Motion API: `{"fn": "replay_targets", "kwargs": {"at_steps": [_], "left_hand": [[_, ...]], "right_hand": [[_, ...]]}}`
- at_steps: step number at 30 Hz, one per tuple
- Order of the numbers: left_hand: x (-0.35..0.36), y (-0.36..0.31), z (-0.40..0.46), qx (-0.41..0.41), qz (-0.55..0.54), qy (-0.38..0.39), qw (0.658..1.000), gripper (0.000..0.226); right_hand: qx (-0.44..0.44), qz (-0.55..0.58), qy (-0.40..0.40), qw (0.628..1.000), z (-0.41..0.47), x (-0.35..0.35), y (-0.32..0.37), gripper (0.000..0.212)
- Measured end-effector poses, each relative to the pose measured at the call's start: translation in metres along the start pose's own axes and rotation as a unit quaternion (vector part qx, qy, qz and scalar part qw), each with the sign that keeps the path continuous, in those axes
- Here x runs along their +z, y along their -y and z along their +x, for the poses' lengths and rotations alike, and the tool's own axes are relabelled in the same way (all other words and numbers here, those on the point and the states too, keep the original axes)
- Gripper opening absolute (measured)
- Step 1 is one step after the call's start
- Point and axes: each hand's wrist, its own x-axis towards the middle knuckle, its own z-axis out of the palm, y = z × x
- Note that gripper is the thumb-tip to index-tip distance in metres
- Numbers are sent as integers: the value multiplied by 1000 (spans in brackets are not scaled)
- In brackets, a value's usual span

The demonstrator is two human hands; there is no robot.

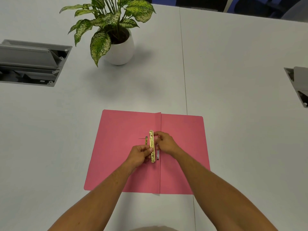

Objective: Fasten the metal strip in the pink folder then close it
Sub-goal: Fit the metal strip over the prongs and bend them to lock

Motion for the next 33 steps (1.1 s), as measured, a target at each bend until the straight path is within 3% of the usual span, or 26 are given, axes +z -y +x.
{"fn": "replay_targets", "kwargs": {"at_steps": [3, 9, 23, 33], "left_hand": [[1, -1, 1, -5, -3, 4, 1000, 16], [3, -3, 2, -4, 9, 14, 1000, 16], [4, -3, 5, -15, 41, 9, 999, 20], [11, -2, 11, 7, 120, -55, 991, 15]], "right_hand": [[-11, -18, -31, 999, 4, 0, 0, 20], [-6, -15, -72, 997, 6, 3, -4, 19], [-16, -15, -68, 997, 4, 6, -10, 20], [37, 114, -105, 987, -10, 7, -24, 25]]}}
